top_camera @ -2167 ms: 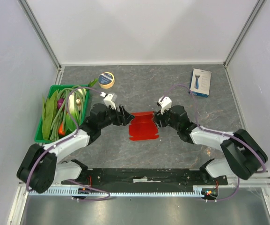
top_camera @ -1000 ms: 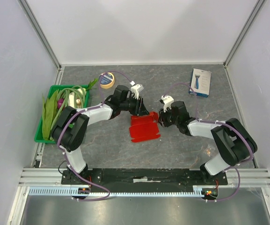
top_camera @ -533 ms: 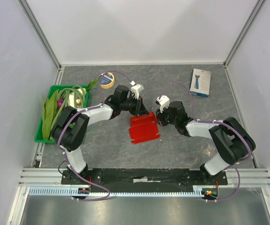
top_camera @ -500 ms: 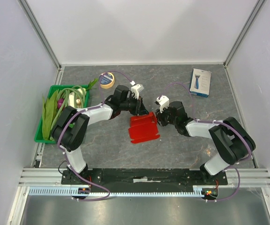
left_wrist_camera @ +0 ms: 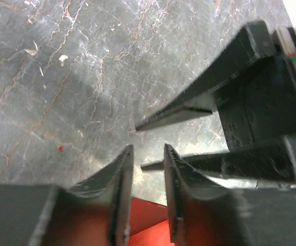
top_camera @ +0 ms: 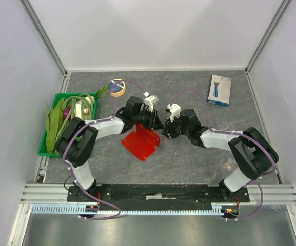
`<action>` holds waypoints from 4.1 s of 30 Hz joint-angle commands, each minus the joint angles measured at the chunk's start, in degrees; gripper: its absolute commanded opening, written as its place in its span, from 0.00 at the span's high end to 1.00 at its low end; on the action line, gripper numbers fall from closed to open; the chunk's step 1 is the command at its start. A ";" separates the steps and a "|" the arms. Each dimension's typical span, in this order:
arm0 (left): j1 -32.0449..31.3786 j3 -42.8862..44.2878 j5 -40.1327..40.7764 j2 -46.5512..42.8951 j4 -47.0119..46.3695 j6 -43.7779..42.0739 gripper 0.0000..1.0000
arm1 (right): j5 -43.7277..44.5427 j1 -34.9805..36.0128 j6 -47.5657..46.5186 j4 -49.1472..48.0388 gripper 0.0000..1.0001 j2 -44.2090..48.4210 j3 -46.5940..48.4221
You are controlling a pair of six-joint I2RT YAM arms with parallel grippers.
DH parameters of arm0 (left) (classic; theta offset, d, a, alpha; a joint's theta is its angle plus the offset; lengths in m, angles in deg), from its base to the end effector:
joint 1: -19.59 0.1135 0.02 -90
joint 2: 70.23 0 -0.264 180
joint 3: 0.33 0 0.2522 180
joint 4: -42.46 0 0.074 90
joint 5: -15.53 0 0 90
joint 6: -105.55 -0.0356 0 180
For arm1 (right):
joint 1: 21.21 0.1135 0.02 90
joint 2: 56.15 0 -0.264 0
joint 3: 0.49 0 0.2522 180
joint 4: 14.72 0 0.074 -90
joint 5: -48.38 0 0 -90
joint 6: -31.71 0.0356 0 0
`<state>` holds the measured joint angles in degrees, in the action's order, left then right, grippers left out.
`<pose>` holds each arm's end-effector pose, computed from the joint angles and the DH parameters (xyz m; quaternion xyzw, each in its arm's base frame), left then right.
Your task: Fold the paper box
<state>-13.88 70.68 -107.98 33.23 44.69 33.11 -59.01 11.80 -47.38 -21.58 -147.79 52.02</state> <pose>0.3058 -0.2257 0.1759 0.2499 0.8214 -0.4219 0.2912 0.2579 0.1803 0.1606 -0.2375 0.8357 0.3012 0.3931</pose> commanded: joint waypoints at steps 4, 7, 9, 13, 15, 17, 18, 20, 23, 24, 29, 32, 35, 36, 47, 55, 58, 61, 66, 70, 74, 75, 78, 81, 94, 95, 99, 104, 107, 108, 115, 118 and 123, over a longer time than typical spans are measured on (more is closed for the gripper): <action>-0.10 -7.68 15.47 -17.39 -1.05 5.28 0.50 | 11.65 -0.32 3.94 12.33 0.52 6.02 1.43; -0.10 -11.89 22.08 -26.44 0.62 8.18 0.46 | 12.46 -0.32 4.72 14.20 0.52 8.05 -0.58; -0.10 -15.41 25.42 -32.23 2.73 10.99 0.46 | 11.15 -0.06 5.34 13.94 0.52 9.54 -2.08; -0.45 -25.15 22.19 -38.67 2.65 16.43 0.77 | 8.07 1.70 7.36 9.92 0.53 11.74 -6.91; -1.41 -27.54 19.20 -39.12 2.48 18.29 0.88 | 8.07 3.46 8.85 8.06 0.56 13.06 -8.32; -3.16 -31.57 17.27 -39.12 -3.02 21.62 0.92 | 8.16 4.86 10.25 5.60 0.62 13.32 -9.82; -3.87 -33.24 17.08 -39.04 -5.58 22.94 0.94 | 7.55 5.21 10.53 4.64 0.64 13.24 -10.26; -6.41 -36.85 18.82 -37.73 -10.51 26.37 0.98 | 8.24 6.88 11.66 2.35 0.66 13.06 -11.14; -10.10 -36.95 25.05 -32.39 -11.94 28.75 0.98 | 8.77 8.64 12.64 -0.82 0.69 12.45 -12.28; -10.64 -36.69 26.04 -30.96 -12.11 29.37 0.98 | 9.21 9.17 13.25 -1.61 0.69 12.36 -12.55; -12.58 -39.23 31.67 -24.72 -18.26 32.01 0.98 | 13.17 11.28 11.24 -7.94 0.68 12.27 -14.75; -12.93 -39.85 33.34 -21.90 -18.62 32.53 0.98 | 11.95 11.54 8.43 -9.00 0.67 11.14 -13.96; -13.02 -40.99 35.89 -19.18 -20.28 33.76 0.98 | 10.62 11.81 6.40 -10.75 0.65 9.99 -13.34; -13.02 -41.17 36.06 -18.48 -20.81 34.03 0.98 | 10.18 11.90 6.14 -11.62 0.64 9.90 -13.34; -13.20 -42.40 36.77 -14.87 -24.15 36.14 0.98 | 14.49 13.74 0.60 -12.25 0.62 6.74 -9.13; -13.11 -42.32 32.91 -14.68 -27.67 33.51 0.98 | 8.34 13.92 2.35 -8.13 0.53 9.53 -8.06; -13.11 -42.75 28.69 -18.53 -29.42 31.57 0.98 | 16.14 13.92 4.81 -1.65 0.40 16.12 -9.65; -13.11 -42.58 27.72 -23.90 -27.33 30.61 0.80 | 20.01 13.74 5.17 3.98 0.35 21.84 -9.65; -11.44 -37.75 33.15 -39.28 -7.70 26.83 0.48 | 24.41 11.11 4.29 11.21 0.33 22.99 -7.80; -8.81 -34.14 46.15 -45.62 6.59 22.01 0.43 | 23.28 6.72 6.40 12.45 0.33 21.24 -7.54; -8.36 -35.72 57.05 -45.63 6.97 15.67 0.43 | 22.93 5.48 5.87 12.71 0.33 19.83 -6.93; -8.36 -36.50 58.38 -44.58 6.44 14.96 0.43 | 22.66 5.48 5.61 12.45 0.33 19.65 -6.58; -8.36 -40.10 60.33 -43.61 -3.21 11.28 0.40 | 19.60 5.48 4.64 11.49 0.34 18.51 -6.14; -7.58 -41.43 62.08 -40.28 -13.14 8.81 0.36 | 15.91 5.48 3.76 10.17 0.35 16.58 -5.96; 0.78 -36.42 42.40 -25.67 -21.86 3.88 0.55 | 3.86 5.83 4.37 2.52 0.36 15.95 -8.41; 0.87 -37.38 43.00 -26.20 -22.39 4.49 0.54 | 3.42 6.35 4.38 1.82 0.34 16.74 -9.20; 1.75 -37.22 43.45 -25.07 -21.18 7.56 0.56 | 7.79 11.01 4.90 3.65 0.27 18.69 -7.81; 1.75 -38.79 41.34 -23.04 -24.32 12.75 0.58 | 18.77 14.35 8.32 4.10 0.27 17.72 -6.75; 1.75 -39.15 39.41 -21.64 -25.91 15.57 0.58 | 22.30 15.76 10.34 5.93 0.34 14.39 -4.04; 1.75 -39.15 39.15 -21.55 -25.82 16.09 0.57 | 24.75 16.03 10.87 6.55 0.41 12.73 -3.33; 1.92 -38.89 42.74 -26.81 -19.15 16.98 0.43 | 33.63 16.56 13.78 9.89 0.60 8.76 0.28; 2.10 -38.45 42.48 -28.57 -17.83 16.37 0.42 | 37.85 16.64 12.99 12.53 0.73 8.84 1.95; 2.10 -39.59 41.61 -30.25 -20.28 11.98 0.46 | 40.50 16.47 8.95 18.24 0.92 9.11 5.46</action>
<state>-12.24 31.71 -67.05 4.68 26.55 48.02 -23.97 28.17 -36.01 -7.48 -139.17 53.35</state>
